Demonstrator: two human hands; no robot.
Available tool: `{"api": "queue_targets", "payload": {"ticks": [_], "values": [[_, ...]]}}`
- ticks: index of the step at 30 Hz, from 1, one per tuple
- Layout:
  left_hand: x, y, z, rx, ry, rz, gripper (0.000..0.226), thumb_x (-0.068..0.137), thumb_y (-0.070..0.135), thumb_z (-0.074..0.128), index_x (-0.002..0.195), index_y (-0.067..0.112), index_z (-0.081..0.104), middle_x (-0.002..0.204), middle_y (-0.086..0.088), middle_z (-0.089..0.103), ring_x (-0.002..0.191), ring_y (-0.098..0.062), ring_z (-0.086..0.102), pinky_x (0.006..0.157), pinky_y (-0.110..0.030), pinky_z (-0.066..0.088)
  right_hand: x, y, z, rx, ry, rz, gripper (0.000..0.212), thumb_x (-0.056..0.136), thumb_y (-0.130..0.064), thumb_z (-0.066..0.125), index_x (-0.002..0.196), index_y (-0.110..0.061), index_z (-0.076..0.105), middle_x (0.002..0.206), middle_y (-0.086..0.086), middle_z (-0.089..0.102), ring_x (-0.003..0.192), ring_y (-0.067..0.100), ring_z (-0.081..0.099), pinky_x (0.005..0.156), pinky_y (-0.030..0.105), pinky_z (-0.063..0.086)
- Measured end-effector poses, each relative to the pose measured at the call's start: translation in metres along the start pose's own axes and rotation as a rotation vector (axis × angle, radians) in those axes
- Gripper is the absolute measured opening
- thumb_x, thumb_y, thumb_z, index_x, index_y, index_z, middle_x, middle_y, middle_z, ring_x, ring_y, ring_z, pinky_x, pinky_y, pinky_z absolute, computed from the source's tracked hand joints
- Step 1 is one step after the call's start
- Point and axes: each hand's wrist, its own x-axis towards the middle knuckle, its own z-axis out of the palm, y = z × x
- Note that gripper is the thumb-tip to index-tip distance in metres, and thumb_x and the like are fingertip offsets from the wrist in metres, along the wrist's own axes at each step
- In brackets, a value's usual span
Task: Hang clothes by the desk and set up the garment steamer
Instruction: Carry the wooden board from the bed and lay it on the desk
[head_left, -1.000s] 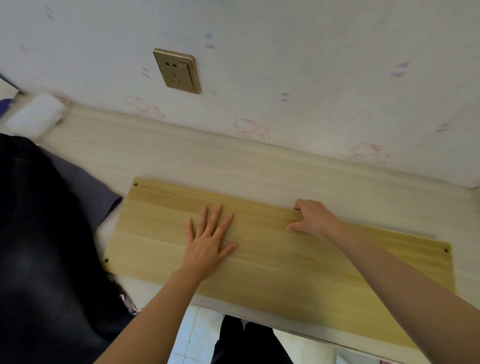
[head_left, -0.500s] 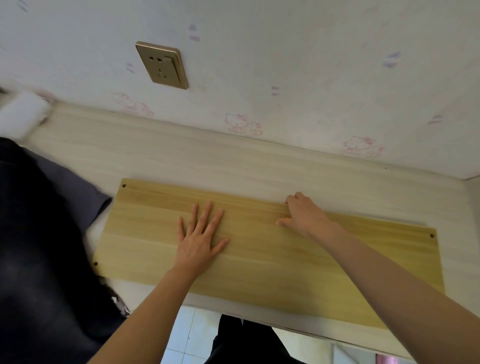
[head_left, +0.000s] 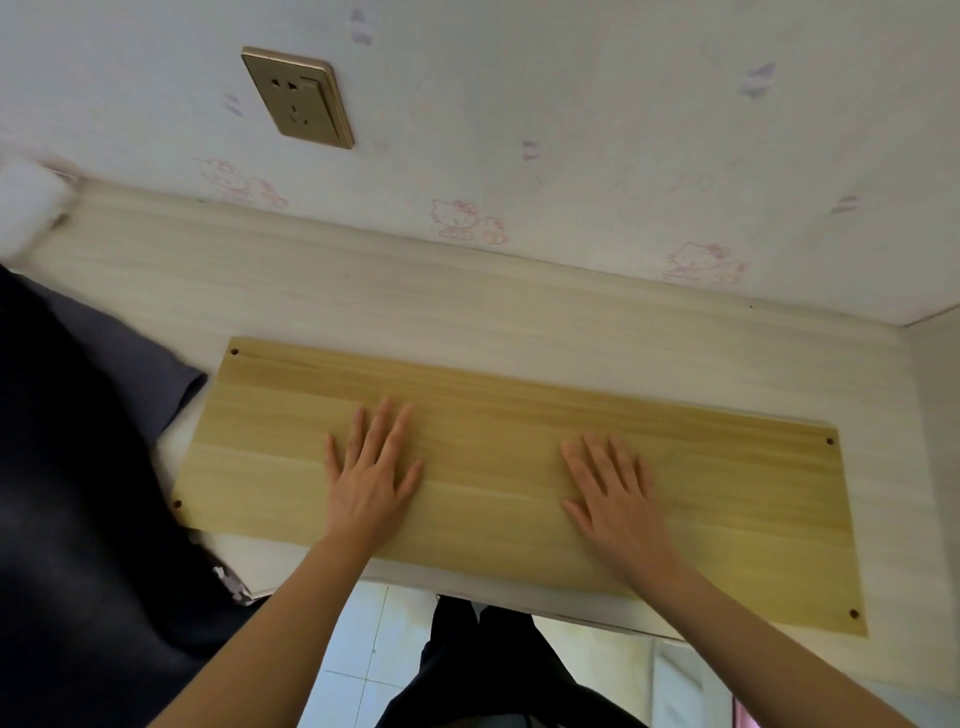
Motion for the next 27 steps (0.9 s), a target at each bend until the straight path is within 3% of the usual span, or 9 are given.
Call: {"api": "queue_targets", "payload": {"ticks": [5, 8, 13, 20, 27], "values": [[-0.026, -0.013, 0.003, 0.067, -0.018, -0.052, 0.065, 0.09, 0.06, 0.024, 0.15, 0.044, 0.006, 0.16, 0.013, 0.004, 0.148, -0.016, -0.003, 0.113, -0.061, 0.006, -0.022, 0.01, 0.013, -0.076, -0.01, 0.014, 0.063, 0.091, -0.062, 0.024, 0.148, -0.037, 0.025, 0.158, 0.0, 0.022, 0.144, 0.034, 0.021, 0.101, 0.071, 0.018], [-0.024, -0.013, 0.002, 0.072, -0.03, -0.046, 0.065, 0.09, 0.06, 0.025, 0.15, 0.043, 0.008, 0.16, 0.013, 0.004, 0.148, -0.015, -0.004, 0.113, -0.062, 0.006, -0.02, 0.008, 0.017, -0.066, -0.026, 0.028, 0.062, 0.093, -0.064, 0.011, 0.148, -0.038, 0.023, 0.159, 0.001, 0.019, 0.145, 0.034, 0.017, 0.1, 0.073, 0.015], [-0.018, -0.017, -0.001, 0.078, -0.041, -0.05, 0.064, 0.089, 0.062, 0.022, 0.149, 0.044, 0.007, 0.16, 0.015, 0.002, 0.147, -0.014, -0.006, 0.113, -0.061, 0.004, -0.014, 0.005, 0.018, -0.054, -0.012, 0.026, 0.063, 0.094, -0.063, 0.009, 0.148, -0.036, 0.026, 0.158, 0.003, 0.021, 0.144, 0.036, 0.019, 0.099, 0.075, 0.014], [-0.001, -0.035, -0.01, 0.055, -0.04, -0.053, 0.064, 0.088, 0.064, 0.021, 0.149, 0.046, 0.008, 0.16, 0.015, 0.001, 0.148, -0.015, -0.005, 0.113, -0.062, 0.003, 0.004, -0.012, 0.015, -0.04, 0.045, 0.015, 0.061, 0.091, -0.061, 0.025, 0.147, -0.037, 0.026, 0.158, 0.004, 0.023, 0.143, 0.037, 0.018, 0.099, 0.077, 0.017], [0.024, -0.047, -0.02, 0.063, -0.058, -0.055, 0.066, 0.086, 0.066, 0.016, 0.148, 0.047, 0.004, 0.16, 0.014, -0.001, 0.148, -0.015, -0.007, 0.113, -0.061, 0.0, 0.028, -0.022, 0.01, -0.042, 0.084, 0.018, 0.062, 0.09, -0.063, 0.028, 0.147, -0.039, 0.027, 0.158, 0.001, 0.021, 0.144, 0.035, 0.018, 0.1, 0.076, 0.016]]}}
